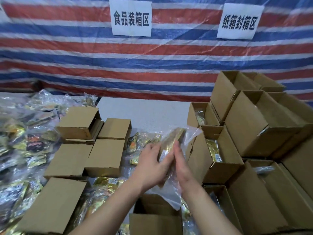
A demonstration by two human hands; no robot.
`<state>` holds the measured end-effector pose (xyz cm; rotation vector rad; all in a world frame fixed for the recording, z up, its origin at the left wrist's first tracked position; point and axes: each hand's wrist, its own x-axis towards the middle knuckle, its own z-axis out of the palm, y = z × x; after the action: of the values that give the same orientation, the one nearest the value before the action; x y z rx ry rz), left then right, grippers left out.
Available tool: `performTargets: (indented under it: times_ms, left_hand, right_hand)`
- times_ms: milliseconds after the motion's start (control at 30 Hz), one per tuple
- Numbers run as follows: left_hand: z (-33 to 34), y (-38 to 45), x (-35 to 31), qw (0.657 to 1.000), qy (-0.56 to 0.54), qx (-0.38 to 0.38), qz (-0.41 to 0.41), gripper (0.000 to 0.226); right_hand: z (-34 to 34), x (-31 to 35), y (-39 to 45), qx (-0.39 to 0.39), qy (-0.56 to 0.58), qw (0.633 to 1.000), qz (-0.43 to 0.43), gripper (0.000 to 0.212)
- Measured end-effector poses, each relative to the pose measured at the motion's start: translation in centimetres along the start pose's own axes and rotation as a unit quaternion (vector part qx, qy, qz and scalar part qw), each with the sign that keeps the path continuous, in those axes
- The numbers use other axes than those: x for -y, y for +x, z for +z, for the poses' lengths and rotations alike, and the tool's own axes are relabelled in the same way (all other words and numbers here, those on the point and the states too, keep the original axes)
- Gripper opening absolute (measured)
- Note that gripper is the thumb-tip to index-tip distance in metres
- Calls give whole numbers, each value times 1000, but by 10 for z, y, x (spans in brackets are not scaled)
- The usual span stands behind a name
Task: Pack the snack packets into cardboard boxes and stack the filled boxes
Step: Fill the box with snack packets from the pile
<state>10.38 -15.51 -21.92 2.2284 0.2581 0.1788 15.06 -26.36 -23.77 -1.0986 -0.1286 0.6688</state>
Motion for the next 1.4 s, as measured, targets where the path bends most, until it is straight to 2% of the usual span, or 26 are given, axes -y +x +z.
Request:
performTargets:
  times_ms: [67,133,200,267,300,367,467,533,633,733,800,867,933,1000,1133,1267,1333,1400]
  left_hand:
    - [3,1,-3,998,63,14,10,86]
    - [3,1,4,998,58,7,28,93]
    - [4,2,25,998,40,-40,22,83]
    - [12,2,64,995,71,-57,-40,64]
    - [19,0,86,990,110,-23,-89,56]
    - [35,-13,126,967,134,98,-195,62]
    - [55,-34,165,936,29,224,-269,77]
    - [59,-44,177,927,0,263,-266,65]
    - [63,-48,186,944,-6,216,-249,20]
    - [65,-45,180,962,13,166,-217,10]
    - [65,-41,175,971,-5,130,-199,11]
    - [64,-40,174,979,-12,105,-176,15]
    - [59,-40,174,981,-20,90,-172,16]
    - [56,-39,178,980,-42,85,-174,19]
    - [55,-40,186,980,-70,97,-162,18]
    - [56,-35,200,981,-59,99,-156,16]
    - [56,-33,203,981,-54,92,-163,17]
    - [59,-29,203,982,-39,94,-161,18]
  right_hand:
    - [-6,8,-1,9,13,1000,-5,55]
    - [-18,13,0,14,7,1000,-16,49]
    - [-28,17,2,-11,2,1000,-28,48]
    - [-42,12,2,-57,21,998,-32,56]
    - [-48,9,-2,-65,41,997,-25,64]
    - [-55,3,-9,-31,107,993,27,79]
    - [-59,2,-15,22,127,989,66,90]
    - [-59,-1,-14,41,81,994,53,92]
    - [-56,-6,-10,62,-111,992,25,84]
    - [-45,-22,-11,106,-327,939,21,57]
    - [-41,-42,-9,137,-388,910,53,43]
    - [-41,-58,-7,167,-448,873,91,39]
    - [-49,-67,-3,198,-542,808,116,39]
    - [-56,-77,2,226,-598,755,143,27]
    - [-53,-94,10,239,-617,732,163,29]
    - [-48,-103,30,262,-650,694,167,6]
    - [-49,-113,38,272,-684,658,159,16]
    - [-53,-127,44,280,-735,598,155,49]
